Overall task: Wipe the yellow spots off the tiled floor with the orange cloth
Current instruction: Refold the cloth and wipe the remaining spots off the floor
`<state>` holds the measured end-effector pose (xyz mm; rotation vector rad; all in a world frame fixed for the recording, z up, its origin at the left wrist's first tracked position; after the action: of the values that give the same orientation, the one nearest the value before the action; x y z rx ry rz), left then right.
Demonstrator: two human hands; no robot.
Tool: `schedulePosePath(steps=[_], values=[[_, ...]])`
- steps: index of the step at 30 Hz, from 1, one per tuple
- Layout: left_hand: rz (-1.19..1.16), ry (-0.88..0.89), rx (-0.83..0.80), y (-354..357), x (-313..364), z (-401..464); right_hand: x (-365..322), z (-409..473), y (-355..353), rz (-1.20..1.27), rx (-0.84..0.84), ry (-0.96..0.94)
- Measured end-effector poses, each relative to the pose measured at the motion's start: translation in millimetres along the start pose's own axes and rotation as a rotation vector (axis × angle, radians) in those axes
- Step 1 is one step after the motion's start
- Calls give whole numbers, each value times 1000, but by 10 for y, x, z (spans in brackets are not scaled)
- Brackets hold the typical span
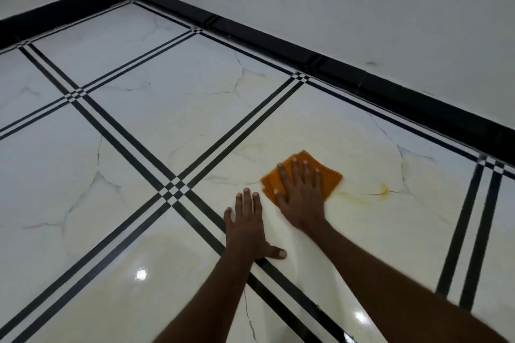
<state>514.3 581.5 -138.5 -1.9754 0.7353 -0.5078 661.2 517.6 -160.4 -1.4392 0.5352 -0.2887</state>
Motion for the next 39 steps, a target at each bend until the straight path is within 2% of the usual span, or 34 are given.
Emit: schedulePosePath(steps=[3,5,8,11,14,17,19,21,23,25,28,30,31,33,35,37,39], values=[[30,-9,20,-18,6,-23,334,377,1,-7,-51,-13],[57,-16,18,-13,-6,-14,839,212,-89,-10,3,146],[75,-27,18,-1,6,8,1447,-547,-284,0,83,403],[77,-29,18,-12,27,37,1032,-1040,-239,-15,118,534],[78,-25,17,-24,9,49,377,-677,-80,-9,80,321],[87,-17,3,4,-11,72,462,-174,-73,-11,-23,154],[114,-38,-19,2,-48,48,812,-317,-119,-41,12,214],[128,-56,-44,-57,19,40,1161,-863,-240,-49,77,356],[97,-52,-26,-131,137,14,1169,-1408,-287,-32,99,444],[67,50,10,-90,375,-57,908,-1603,-227,-43,98,442],[94,232,41,154,716,-286,607,-1224,-135,-40,58,128],[114,235,53,260,749,-338,840,-917,-144,-36,-14,-2],[143,230,57,279,717,-360,1096,-887,-174,-40,-13,47],[189,209,63,247,524,-377,1660,-1058,-277,-73,61,264],[176,175,65,204,294,-355,1871,-1501,-365,-43,124,456],[137,155,60,202,150,-351,1551,-1835,-384,-17,155,555],[102,141,55,215,113,-362,934,-1815,-284,9,149,460]])
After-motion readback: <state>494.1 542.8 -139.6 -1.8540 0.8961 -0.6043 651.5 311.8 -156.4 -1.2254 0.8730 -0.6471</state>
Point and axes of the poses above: each hand's wrist, its own z-axis towards the middle knuckle, its own y-axis out of the palm, x = y × z, the point moved 5 cm from there along z, towards the middle knuckle, and after that the axes turned 12 degrees about -y, right-handed, at the moved point
